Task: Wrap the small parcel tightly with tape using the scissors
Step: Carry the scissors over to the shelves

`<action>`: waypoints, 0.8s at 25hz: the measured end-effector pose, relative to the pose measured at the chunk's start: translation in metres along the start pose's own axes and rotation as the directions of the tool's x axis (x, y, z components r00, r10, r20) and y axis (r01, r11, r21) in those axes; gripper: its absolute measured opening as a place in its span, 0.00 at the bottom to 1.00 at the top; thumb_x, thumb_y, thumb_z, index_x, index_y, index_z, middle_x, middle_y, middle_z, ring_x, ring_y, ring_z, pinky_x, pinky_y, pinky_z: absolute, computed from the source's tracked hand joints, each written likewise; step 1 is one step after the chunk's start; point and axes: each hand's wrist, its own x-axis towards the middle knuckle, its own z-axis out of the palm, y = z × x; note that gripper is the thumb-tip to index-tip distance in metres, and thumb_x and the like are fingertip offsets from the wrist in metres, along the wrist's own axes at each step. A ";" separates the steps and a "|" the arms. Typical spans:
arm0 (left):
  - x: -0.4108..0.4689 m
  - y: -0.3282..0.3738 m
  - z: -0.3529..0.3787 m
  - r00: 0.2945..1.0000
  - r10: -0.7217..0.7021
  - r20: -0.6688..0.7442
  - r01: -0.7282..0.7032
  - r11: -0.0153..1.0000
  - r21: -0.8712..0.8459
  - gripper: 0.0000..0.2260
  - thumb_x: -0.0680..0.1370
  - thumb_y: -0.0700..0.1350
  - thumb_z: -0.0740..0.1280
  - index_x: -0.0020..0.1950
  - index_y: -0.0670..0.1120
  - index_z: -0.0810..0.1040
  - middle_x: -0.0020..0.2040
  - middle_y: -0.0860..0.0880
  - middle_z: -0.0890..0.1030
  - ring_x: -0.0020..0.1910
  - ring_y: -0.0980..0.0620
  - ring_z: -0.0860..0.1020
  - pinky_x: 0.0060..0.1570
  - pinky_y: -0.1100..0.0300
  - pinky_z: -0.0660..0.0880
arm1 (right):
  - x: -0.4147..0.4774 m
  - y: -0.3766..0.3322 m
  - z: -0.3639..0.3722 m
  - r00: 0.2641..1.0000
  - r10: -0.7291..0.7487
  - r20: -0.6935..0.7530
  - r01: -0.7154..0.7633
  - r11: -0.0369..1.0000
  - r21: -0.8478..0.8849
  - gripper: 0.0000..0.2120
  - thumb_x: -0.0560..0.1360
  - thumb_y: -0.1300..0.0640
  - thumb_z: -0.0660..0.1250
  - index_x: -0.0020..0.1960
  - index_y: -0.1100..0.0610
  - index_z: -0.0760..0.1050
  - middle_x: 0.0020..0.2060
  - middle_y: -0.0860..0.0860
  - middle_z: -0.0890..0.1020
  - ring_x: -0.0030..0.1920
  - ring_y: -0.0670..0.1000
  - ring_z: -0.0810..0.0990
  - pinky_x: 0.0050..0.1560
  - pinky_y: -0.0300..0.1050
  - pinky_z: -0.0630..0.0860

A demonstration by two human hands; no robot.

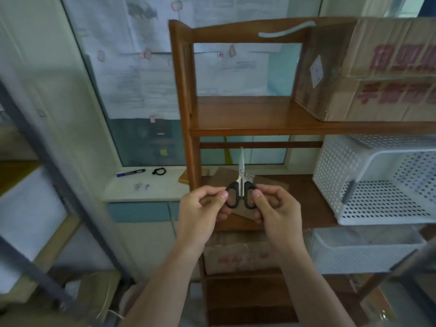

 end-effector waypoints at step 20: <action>-0.116 0.053 -0.323 0.969 0.168 -0.180 -0.181 0.982 -0.056 0.05 0.76 0.39 0.73 0.49 0.49 0.85 0.41 0.47 0.87 0.37 0.52 0.84 0.38 0.61 0.82 | -0.214 -0.036 0.249 0.959 -0.201 0.198 0.183 0.978 0.104 0.07 0.77 0.66 0.68 0.53 0.60 0.81 0.37 0.60 0.84 0.29 0.49 0.79 0.32 0.39 0.78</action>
